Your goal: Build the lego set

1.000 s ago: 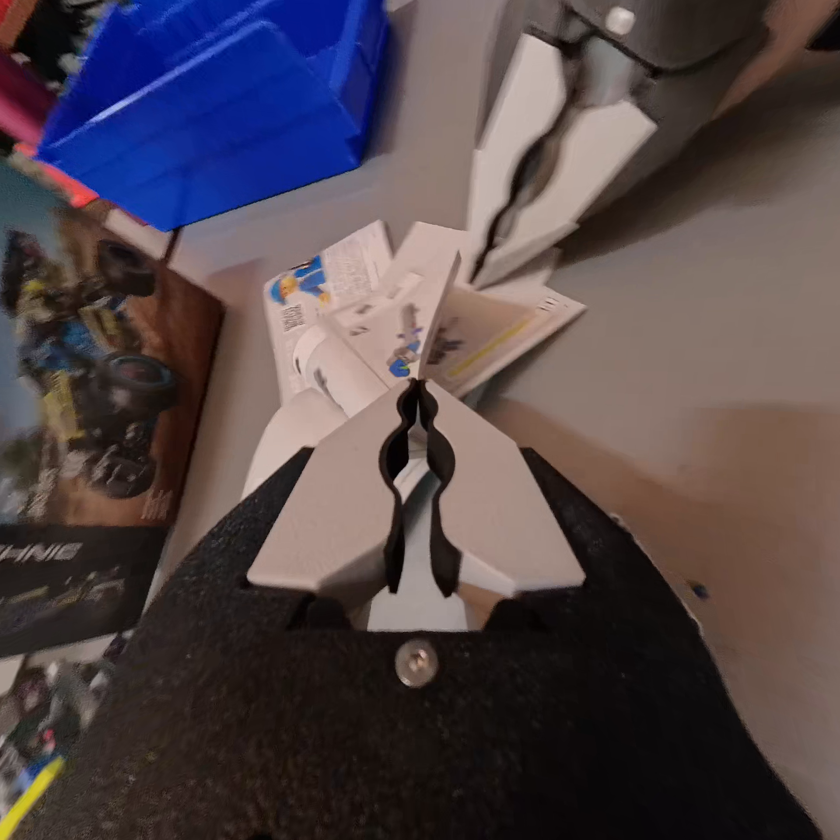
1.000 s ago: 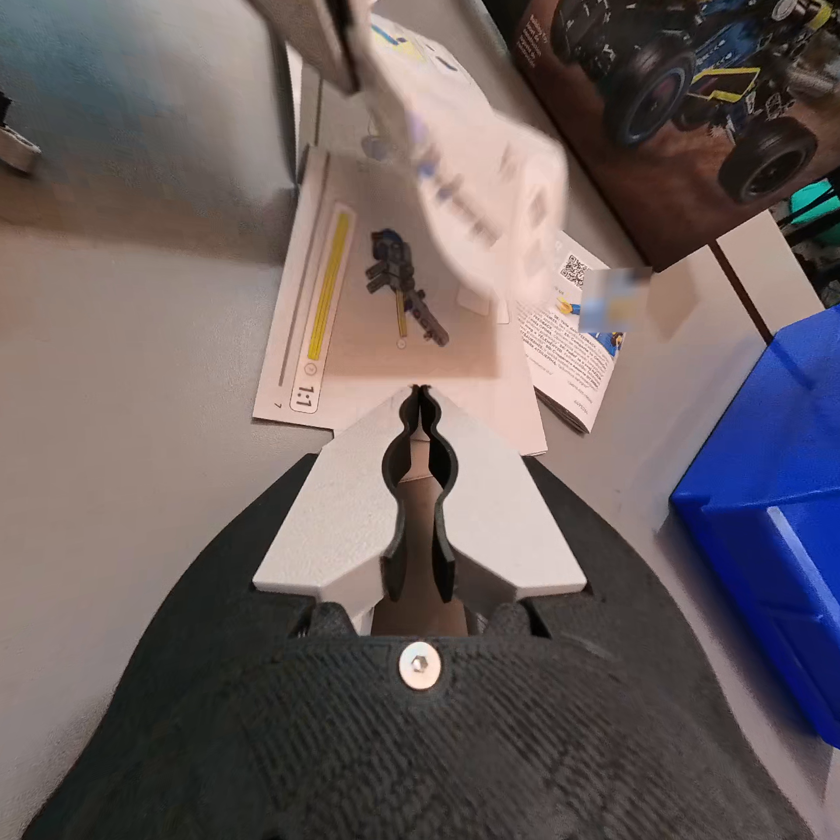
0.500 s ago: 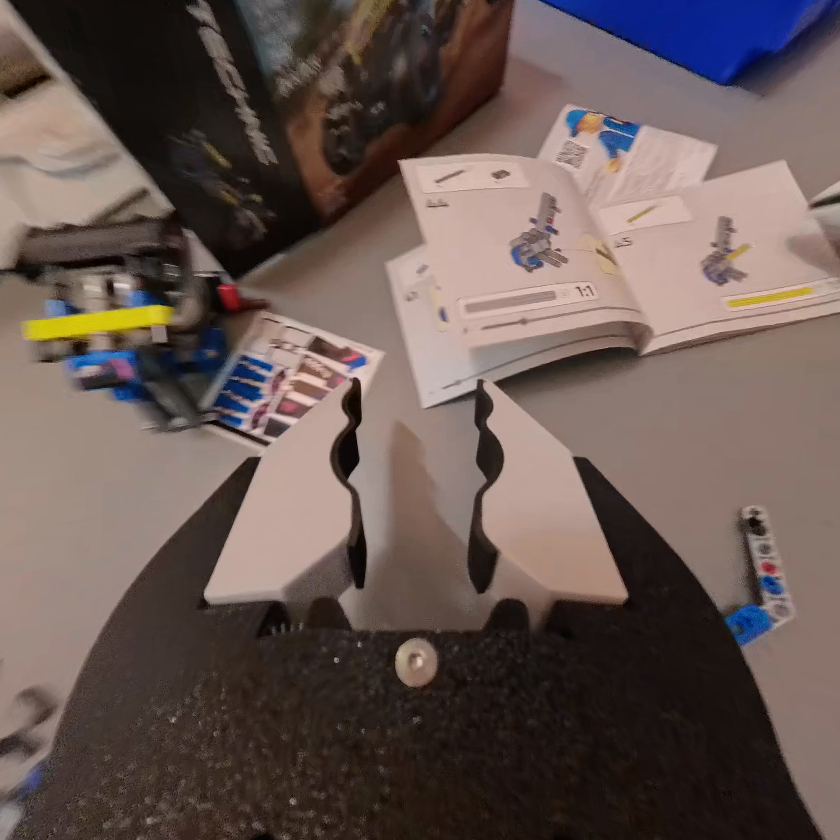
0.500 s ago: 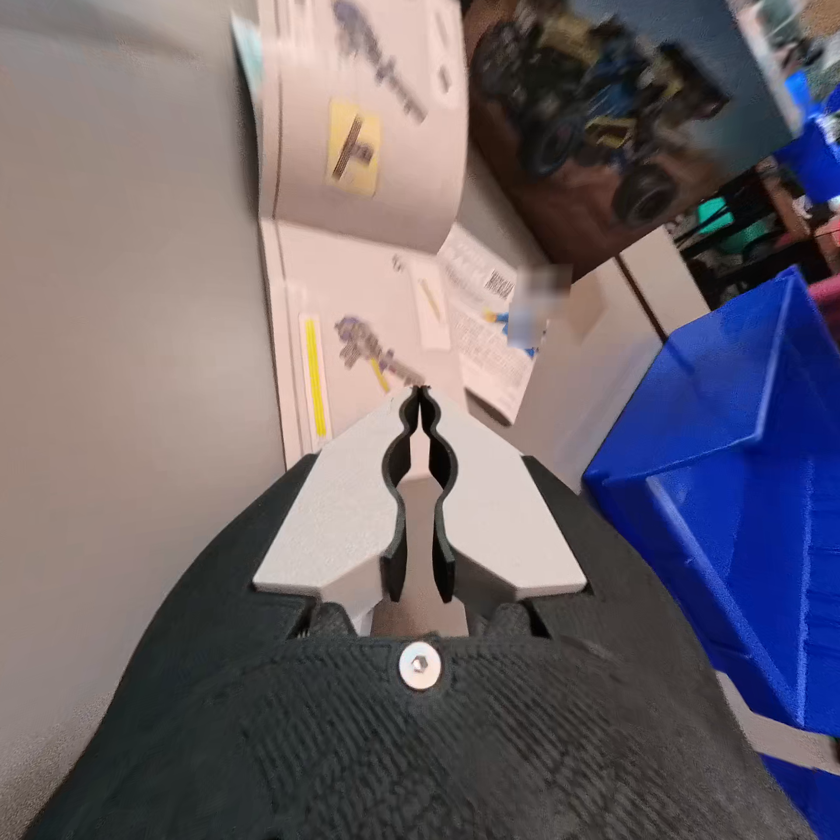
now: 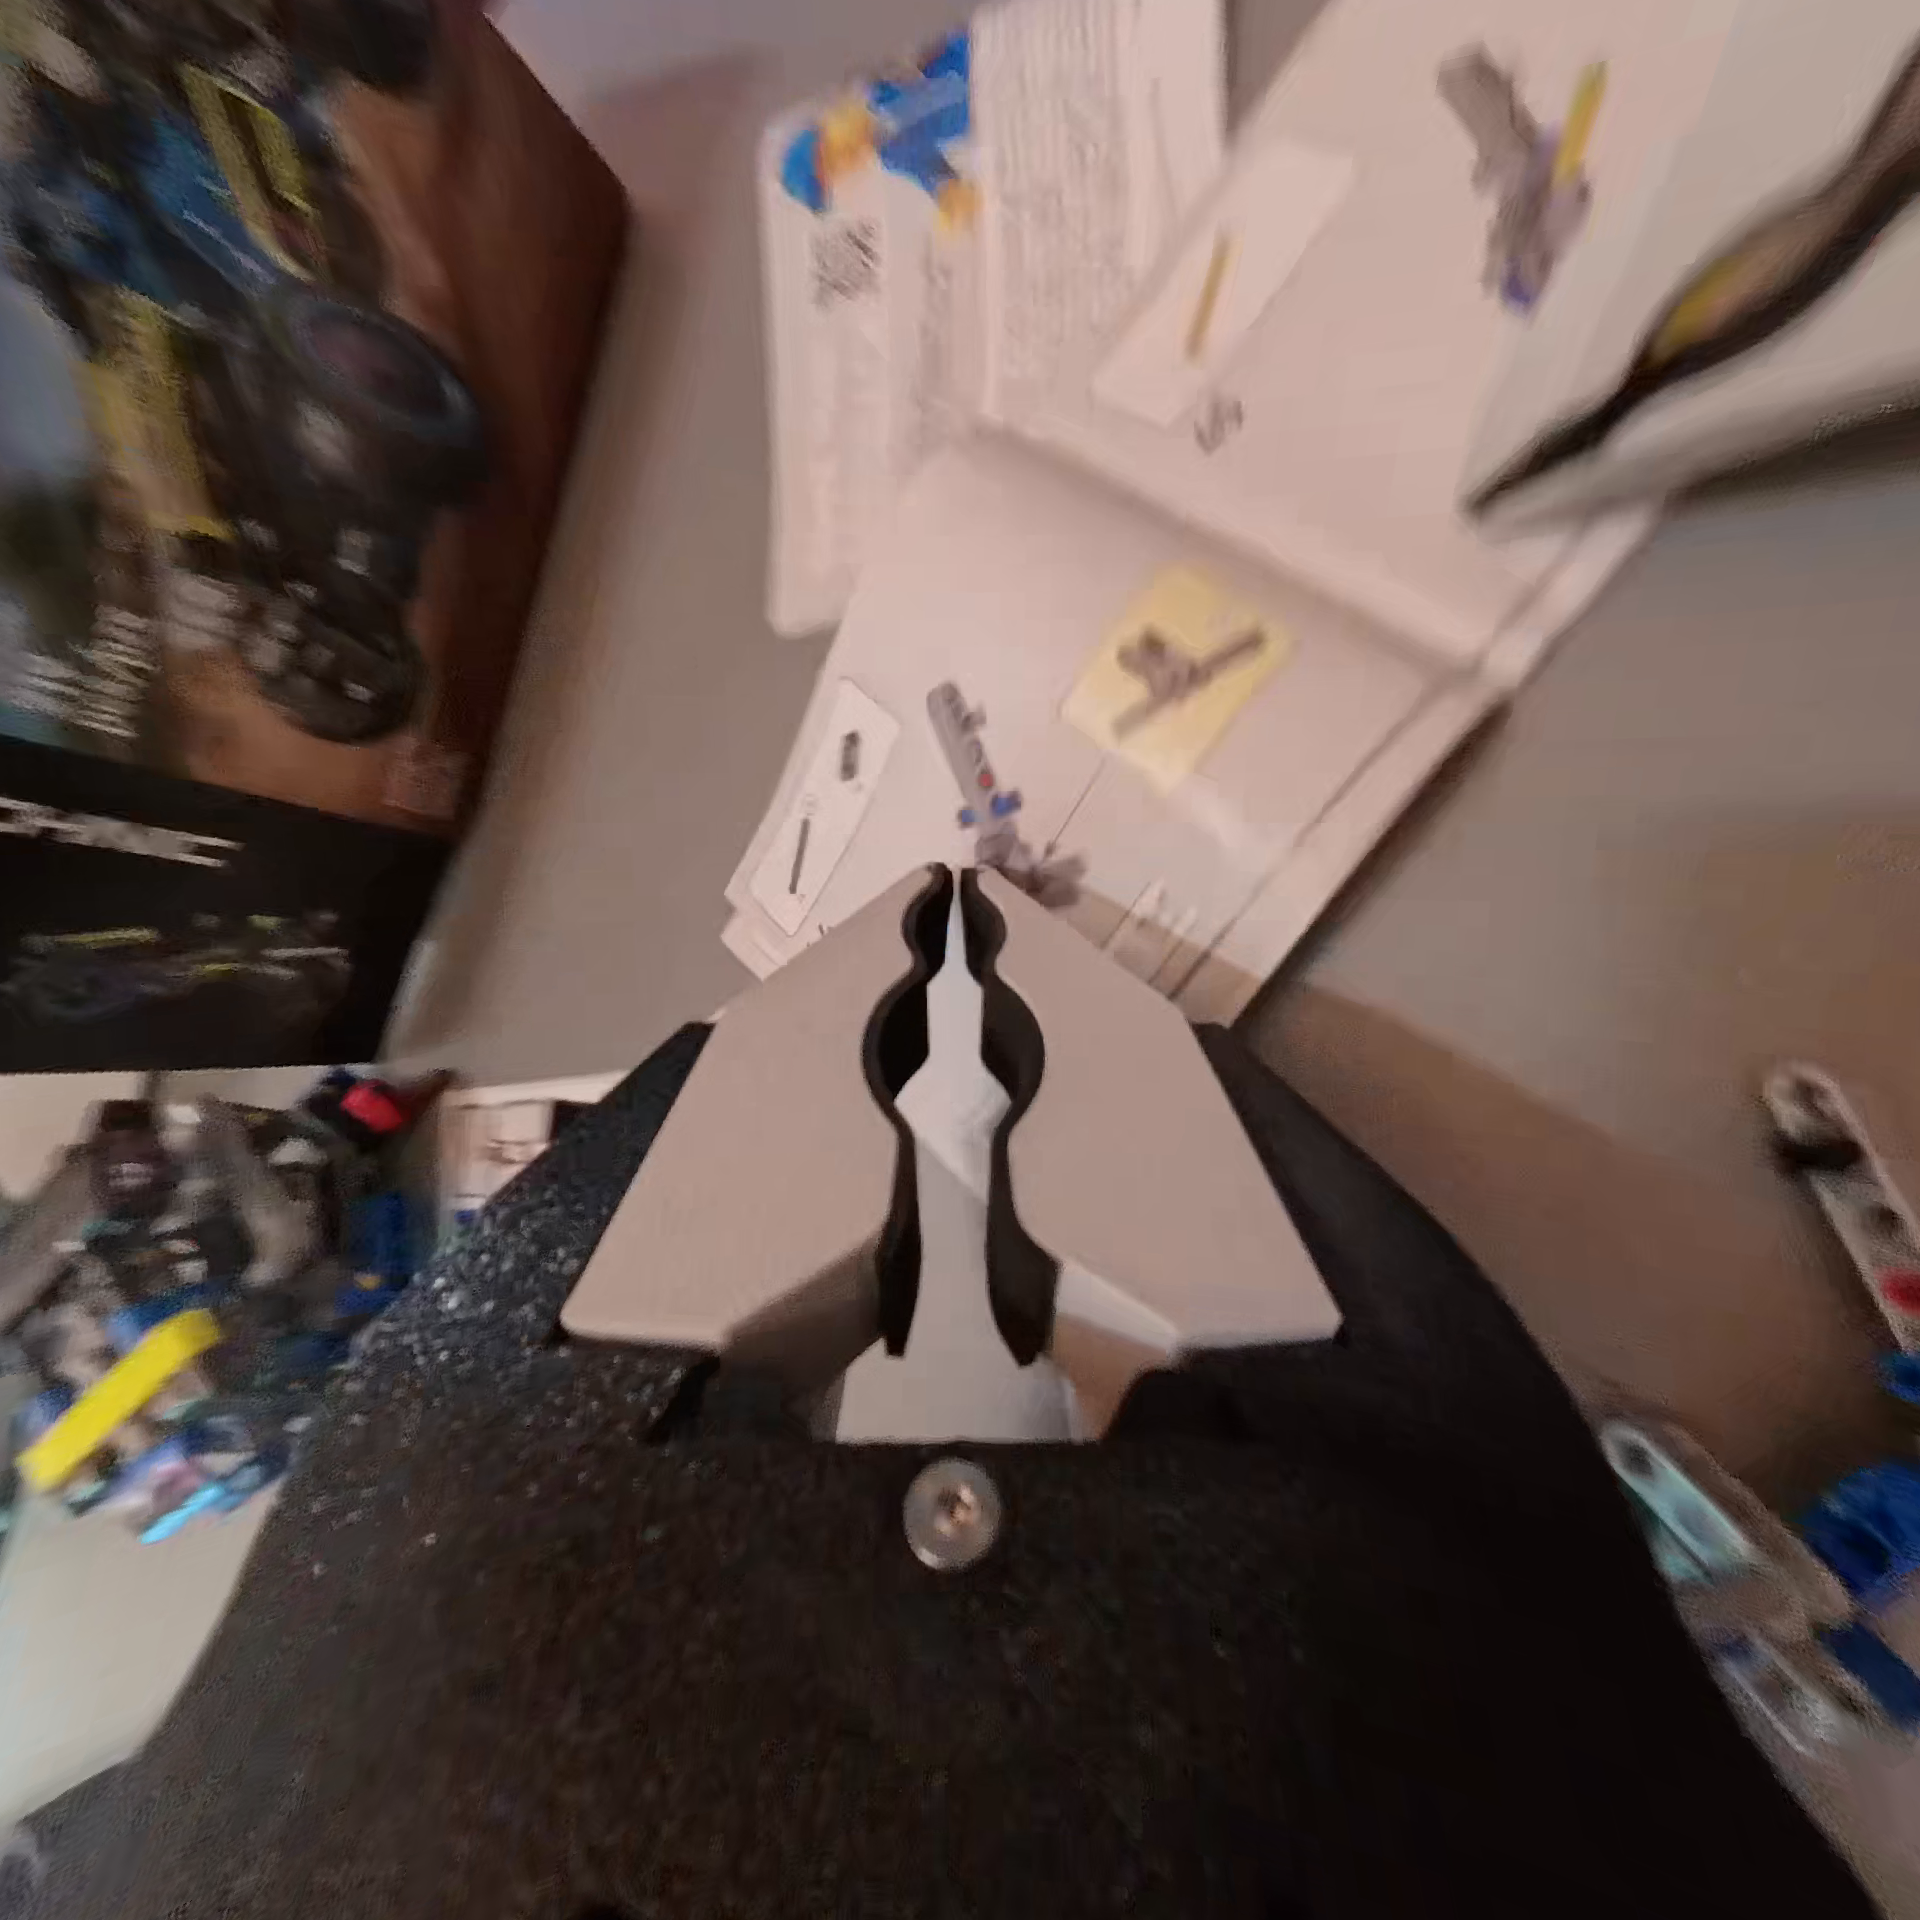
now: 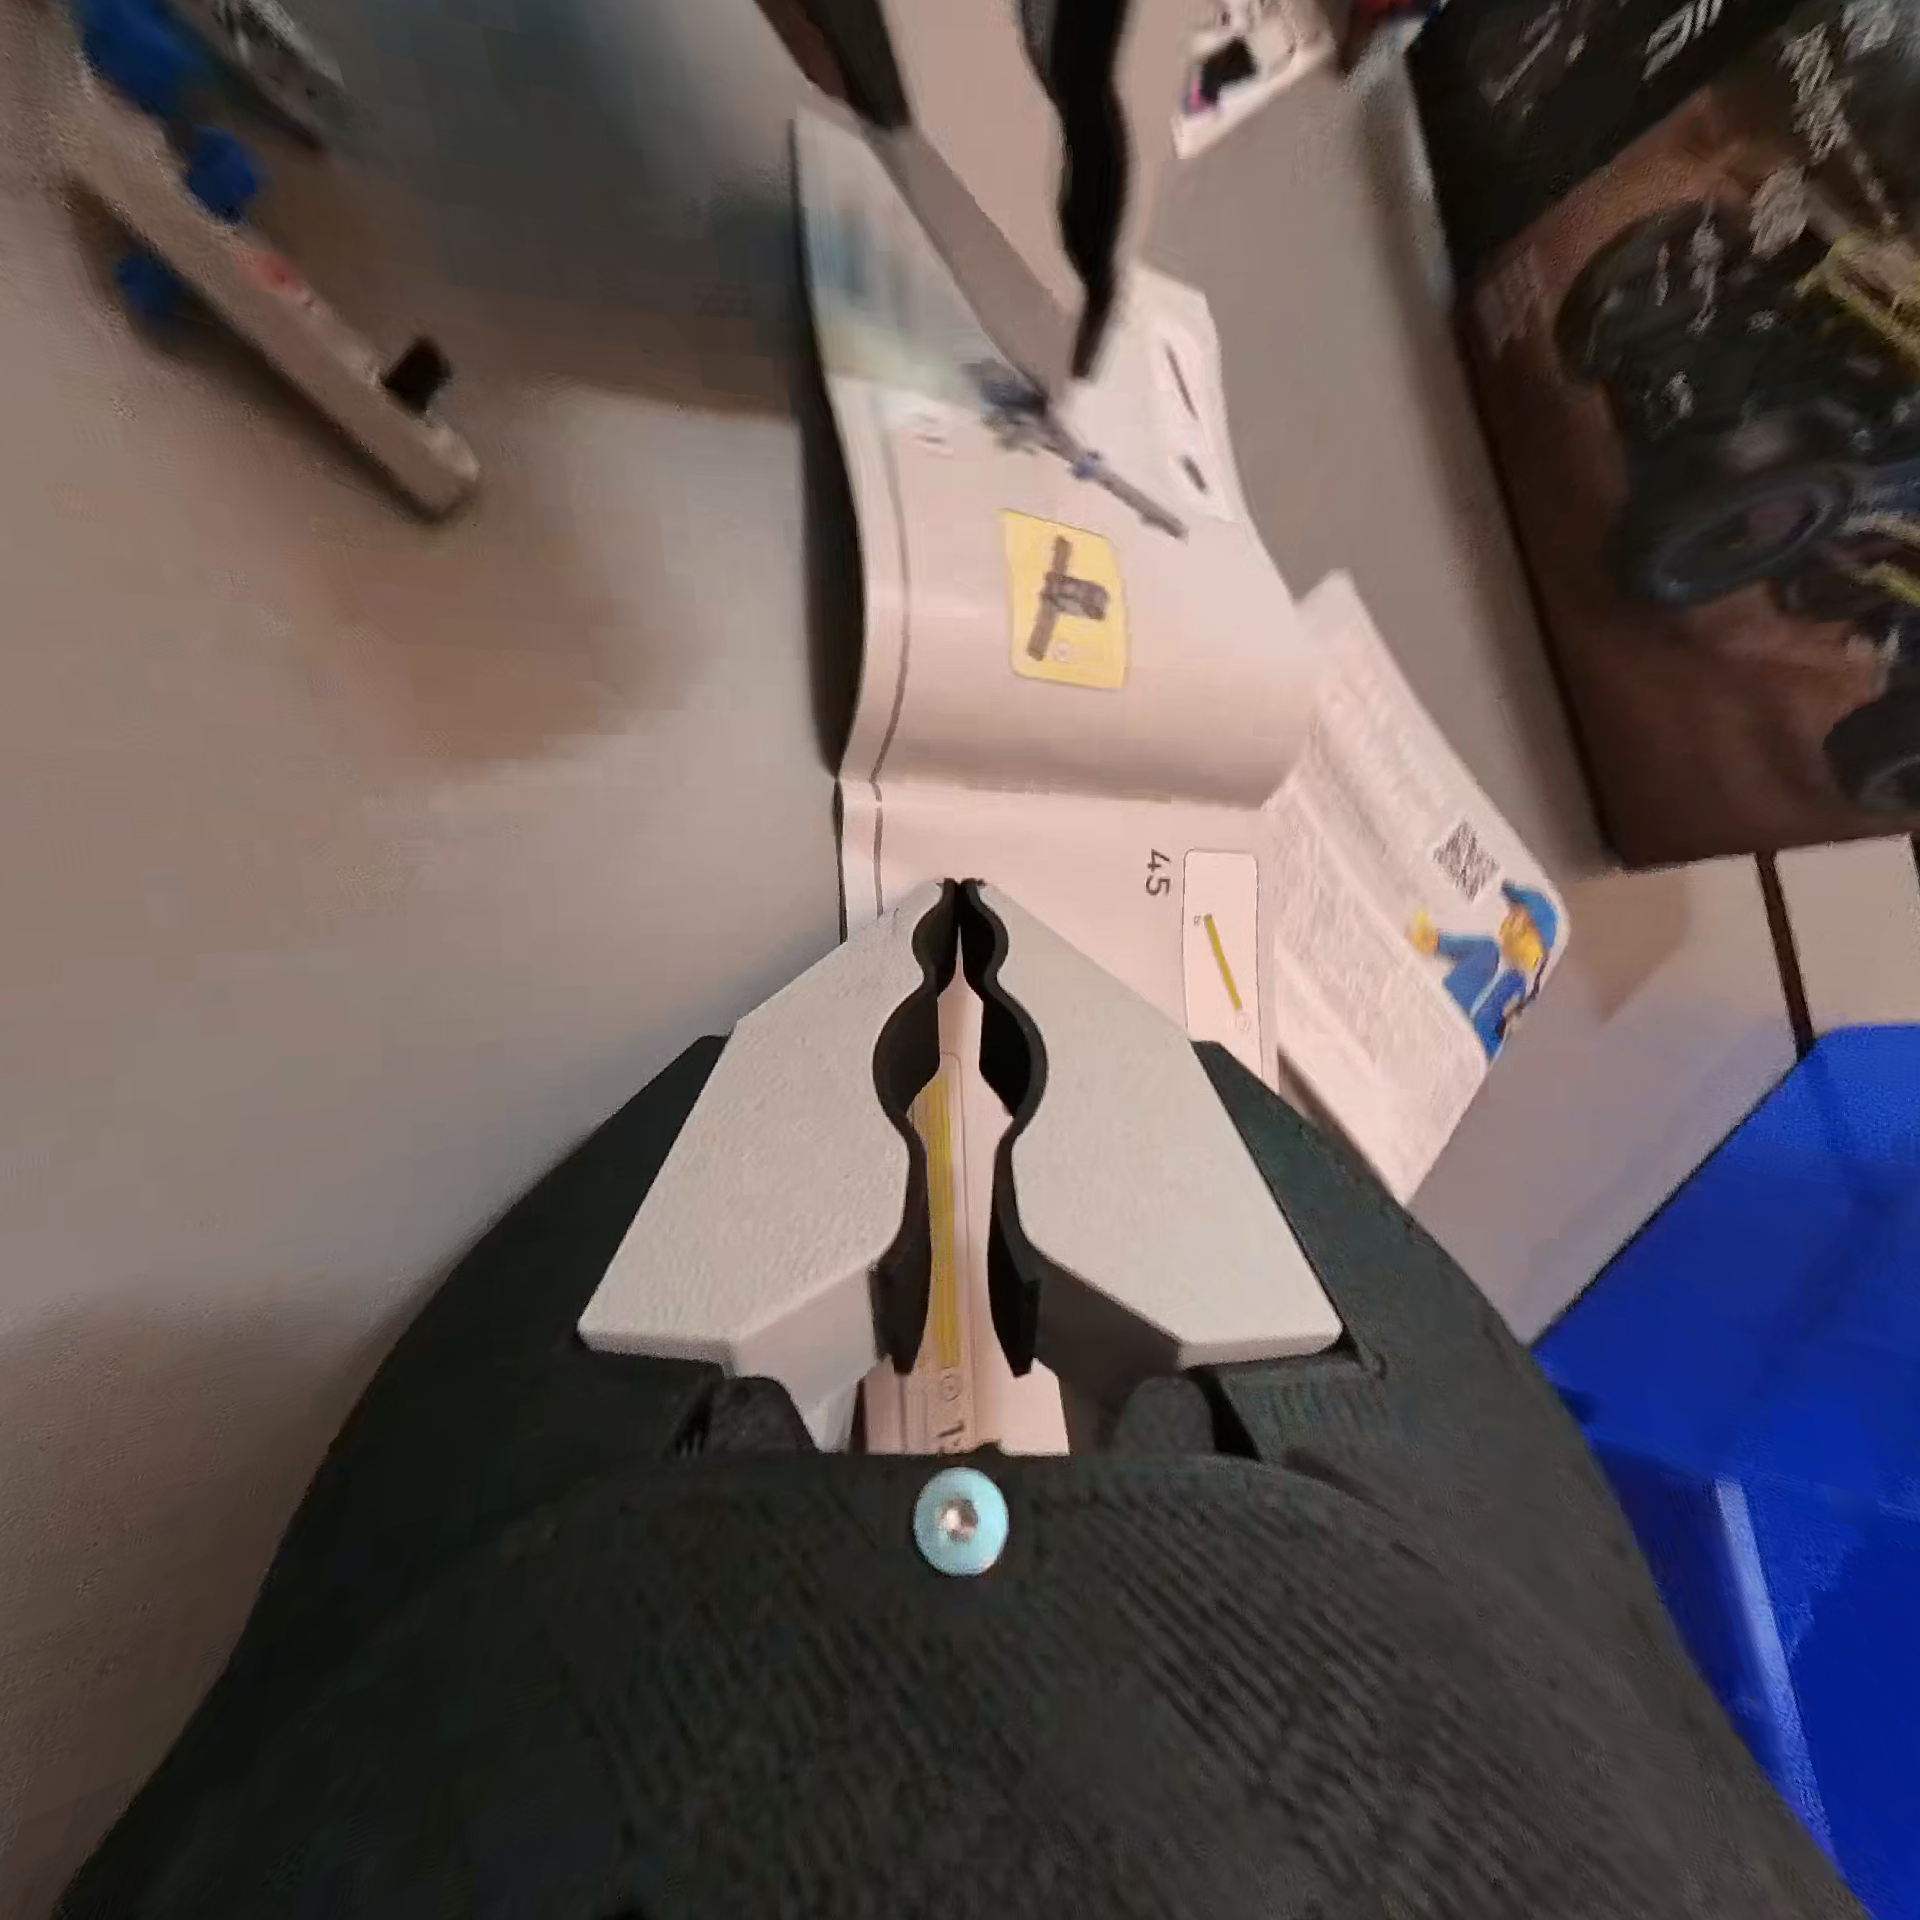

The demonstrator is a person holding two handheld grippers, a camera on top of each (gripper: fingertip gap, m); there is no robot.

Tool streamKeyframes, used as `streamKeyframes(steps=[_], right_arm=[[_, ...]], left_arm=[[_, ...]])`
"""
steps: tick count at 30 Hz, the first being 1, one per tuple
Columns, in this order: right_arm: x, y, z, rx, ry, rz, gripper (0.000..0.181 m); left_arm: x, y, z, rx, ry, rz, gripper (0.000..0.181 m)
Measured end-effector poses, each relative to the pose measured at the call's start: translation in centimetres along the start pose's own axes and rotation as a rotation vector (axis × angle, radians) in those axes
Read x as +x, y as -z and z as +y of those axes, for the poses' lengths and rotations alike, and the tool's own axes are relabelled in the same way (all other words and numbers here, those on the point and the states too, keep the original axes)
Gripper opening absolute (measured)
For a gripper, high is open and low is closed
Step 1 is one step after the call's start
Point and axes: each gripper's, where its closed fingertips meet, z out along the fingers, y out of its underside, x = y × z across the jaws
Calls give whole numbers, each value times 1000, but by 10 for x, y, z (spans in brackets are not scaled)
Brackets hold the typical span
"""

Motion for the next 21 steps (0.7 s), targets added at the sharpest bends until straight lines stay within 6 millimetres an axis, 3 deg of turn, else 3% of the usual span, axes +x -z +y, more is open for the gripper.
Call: streamKeyframes(steps=[2,5,8,10,13,17,21], right_arm=[[-1,11,14,-39,-28,5,0],[-2,17,18,-46,-56,3,0],[19,18,-11,51,-72,124,0],[24,7,-30,113,-89,143,0],[13,-21,-15,-28,-17,87,0],[13,-26,-23,-11,-37,107,0],[13,-27,-24,-40,-49,119,0]], left_arm=[[13,4,7,9,29,38,0],[21,10,10,61,59,74,0],[21,11,10,95,131,118,0],[22,11,10,99,155,149,0],[21,13,14,83,182,174,0],[10,21,24,68,226,144,0],[-6,60,11,247,273,99,0]])
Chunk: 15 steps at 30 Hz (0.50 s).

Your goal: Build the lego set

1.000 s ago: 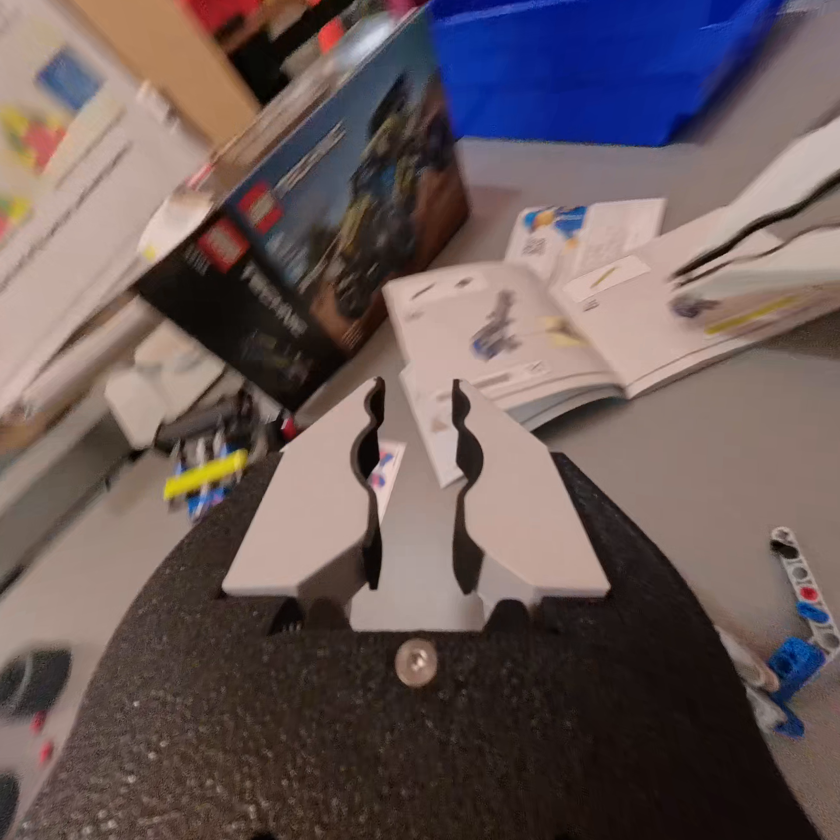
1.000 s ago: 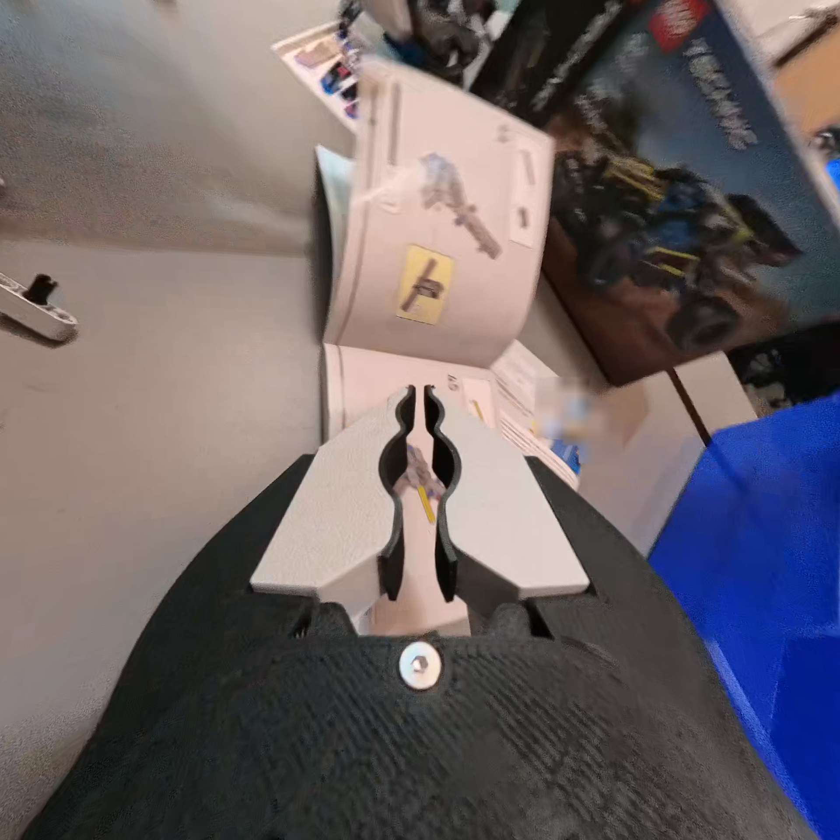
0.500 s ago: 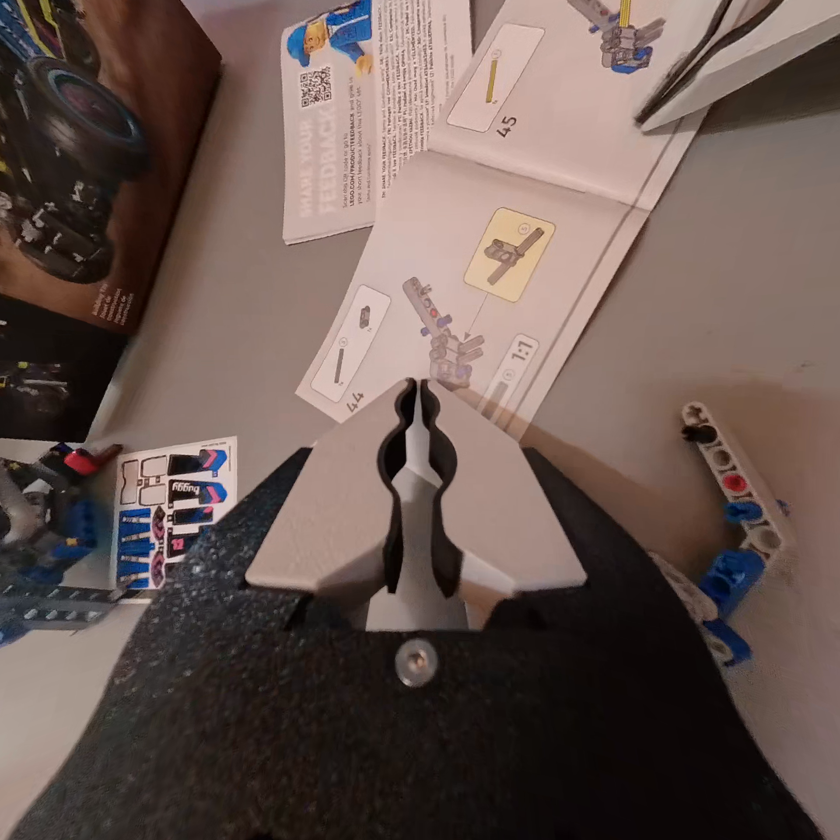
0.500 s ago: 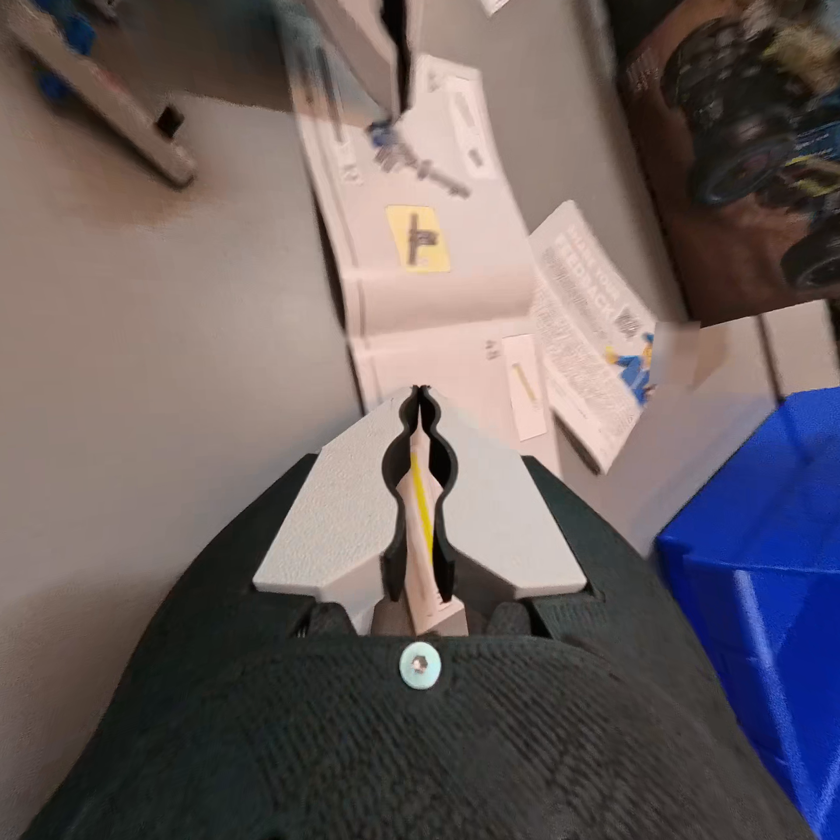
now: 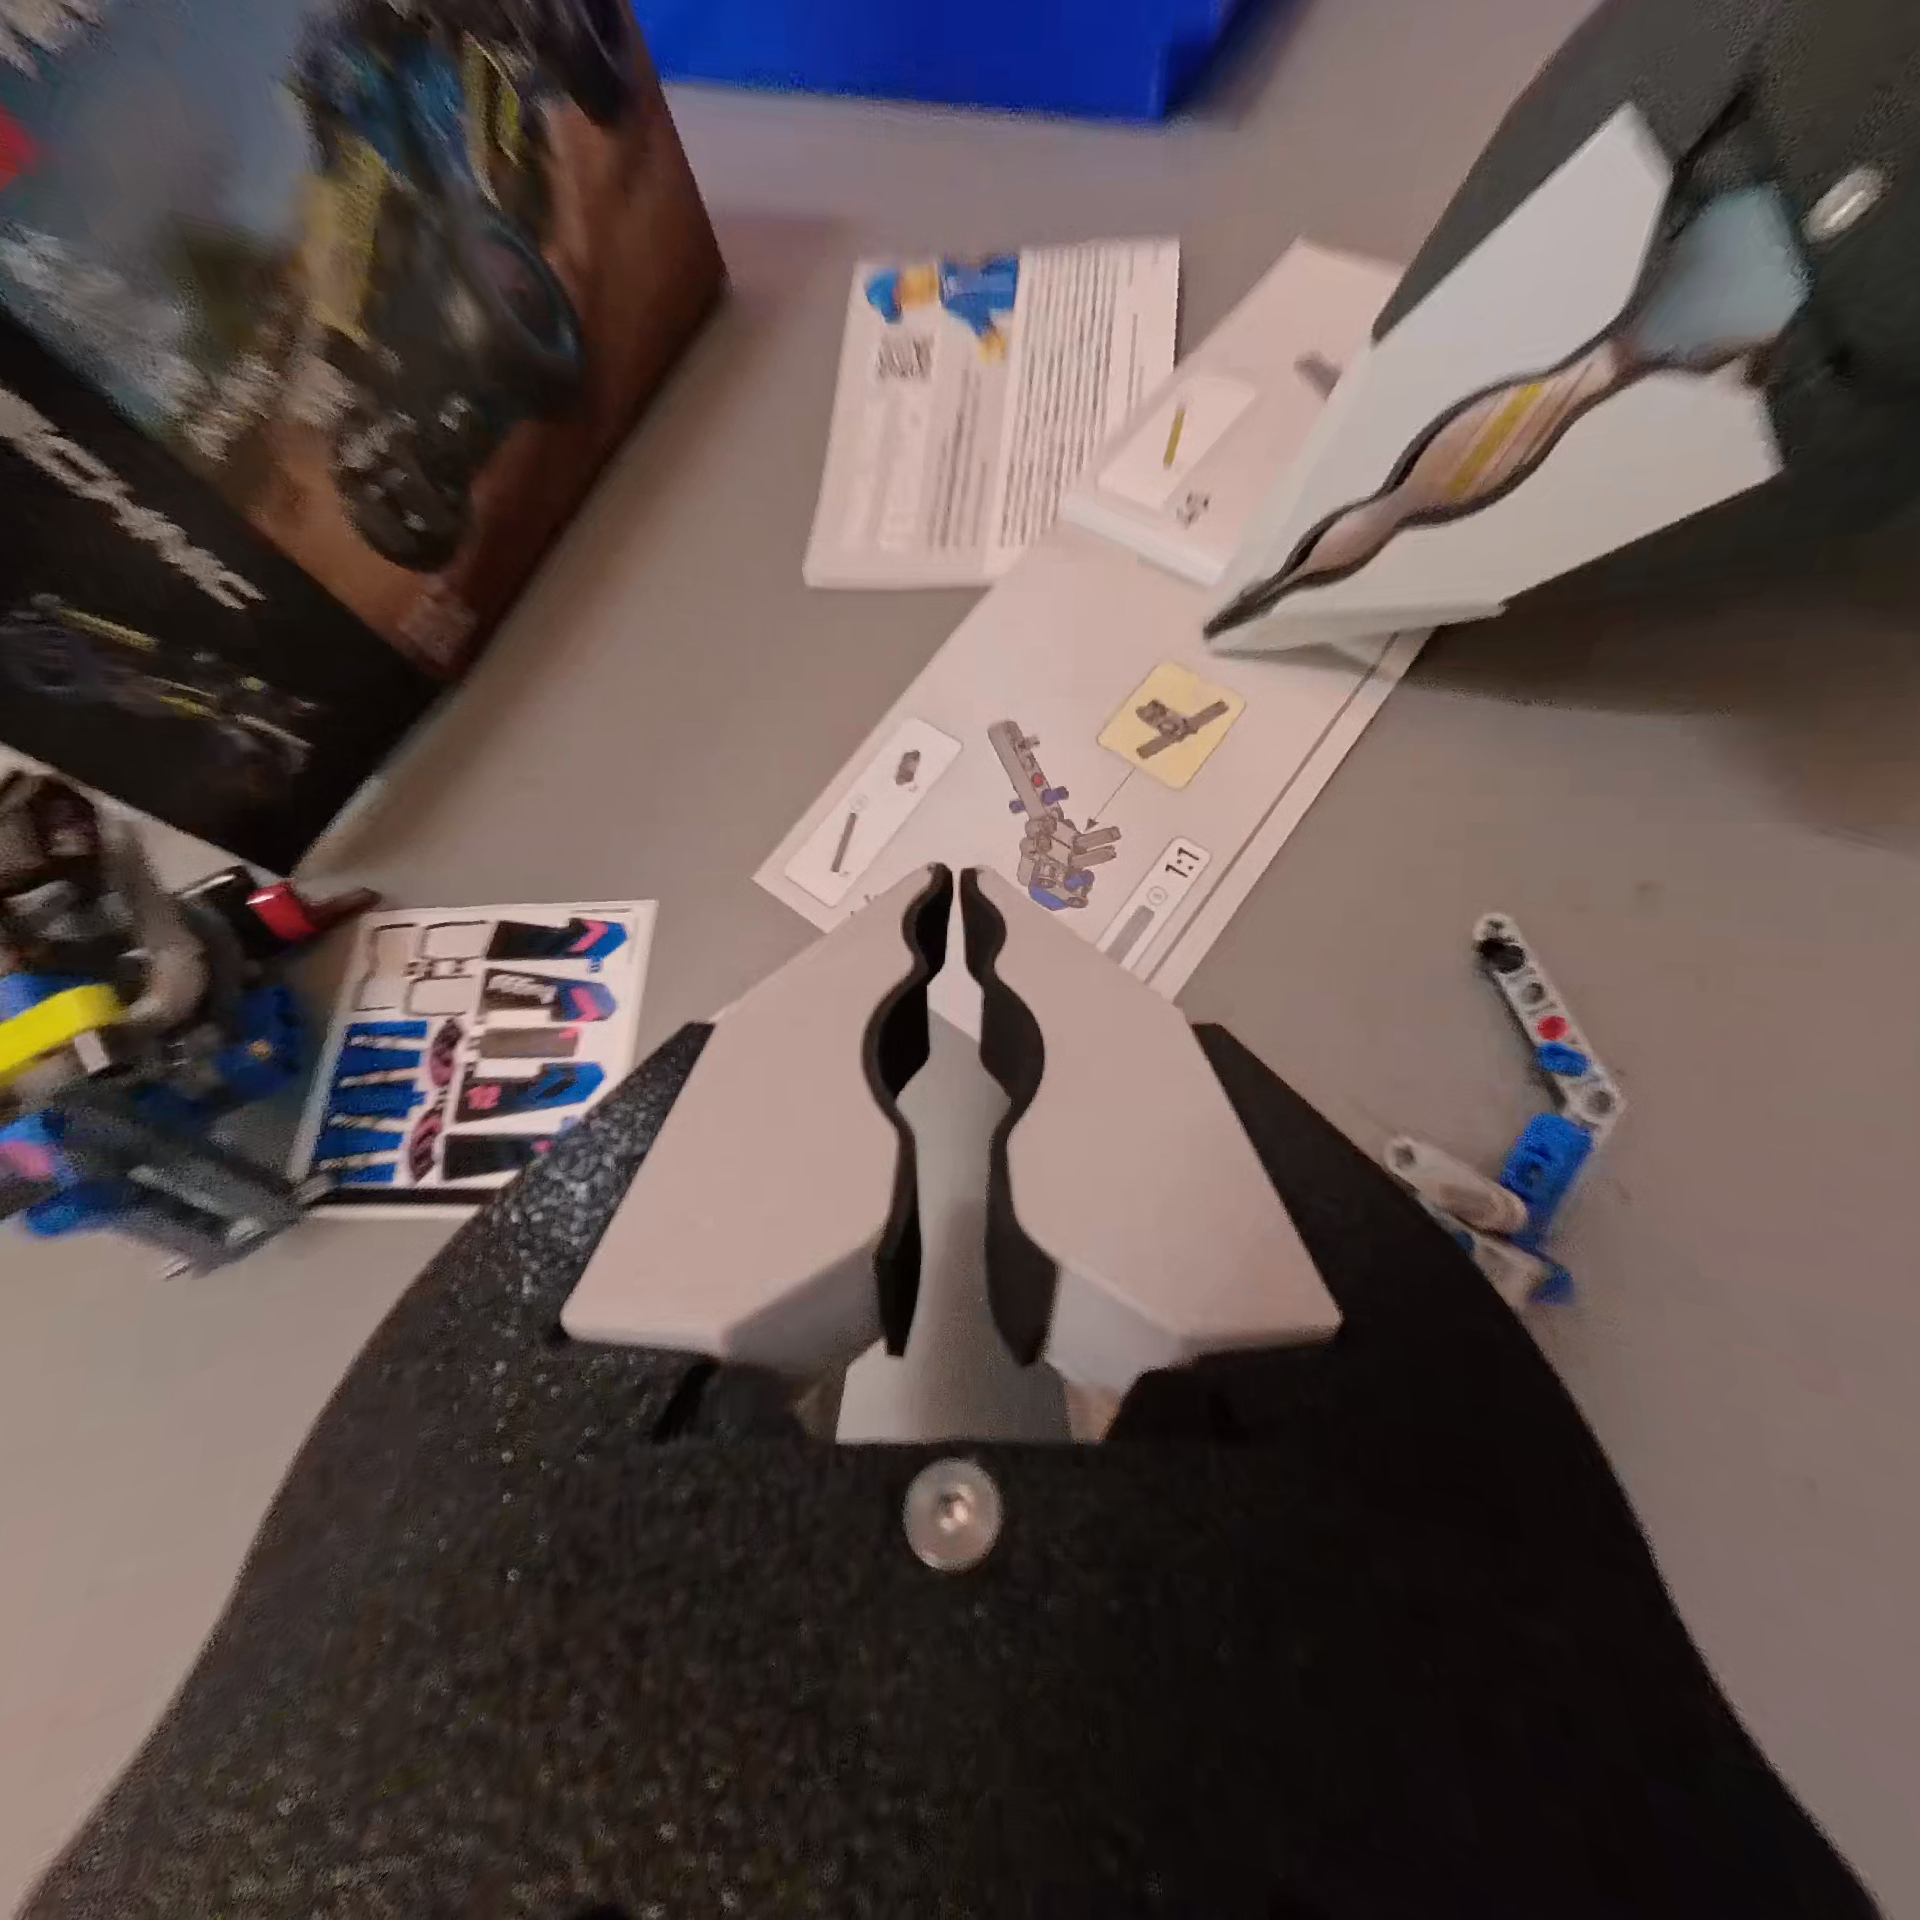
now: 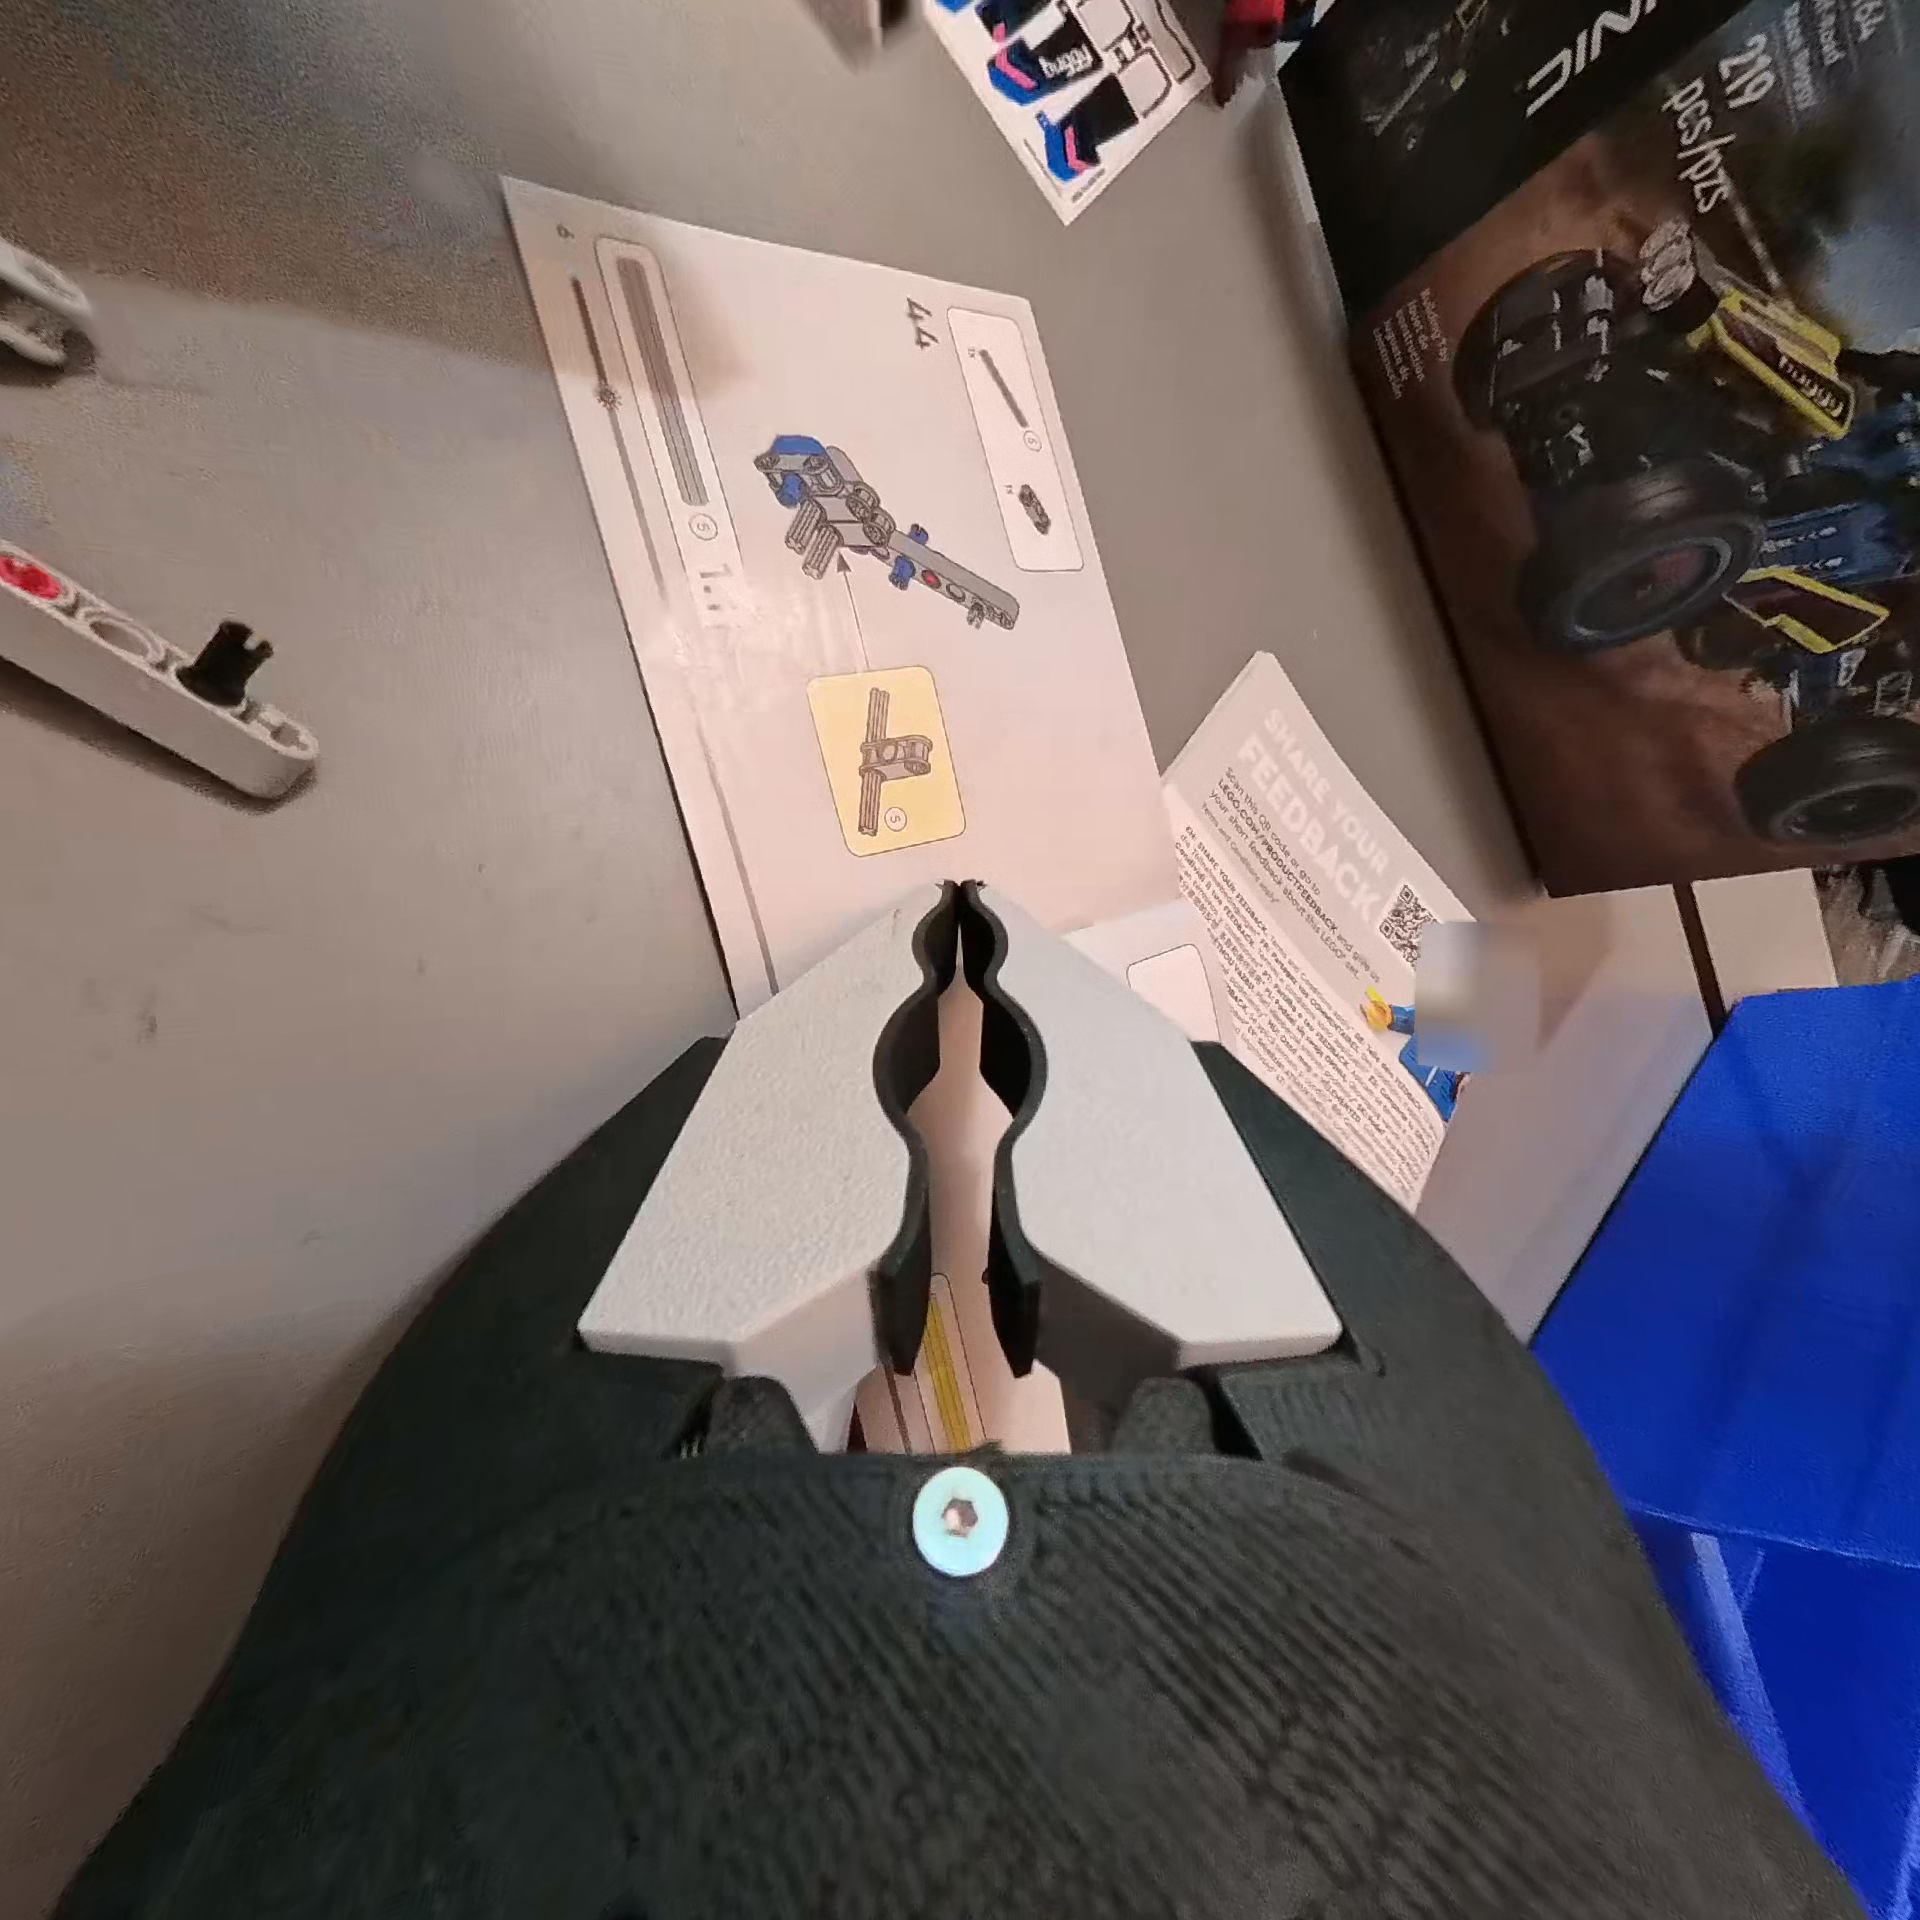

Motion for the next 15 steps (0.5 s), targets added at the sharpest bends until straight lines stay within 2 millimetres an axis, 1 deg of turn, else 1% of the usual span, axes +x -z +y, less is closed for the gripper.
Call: streamKeyframes(steps=[1,3,4,6,7,8,10,13,15], right_arm=[[1,0,-1,10,-12,0,0],[6,8,-4,42,-51,12,0],[8,15,-7,66,-71,3,0],[4,31,-16,134,-103,-38,1],[3,38,-19,156,-117,-41,1],[2,44,-20,171,-125,-44,3],[-3,50,-21,187,-135,-57,6],[-8,52,-19,193,-148,-60,7],[-18,55,-26,207,-143,-100,9]], left_arm=[[1,11,-3,19,6,17,0],[16,30,-3,32,6,106,0],[26,39,0,26,6,160,4],[46,53,13,-12,19,263,15],[56,59,19,-20,27,310,22],[64,63,24,-18,36,342,26],[72,63,34,-26,53,356,29],[81,58,49,-76,45,381,35],[85,54,56,-111,7,389,38]])
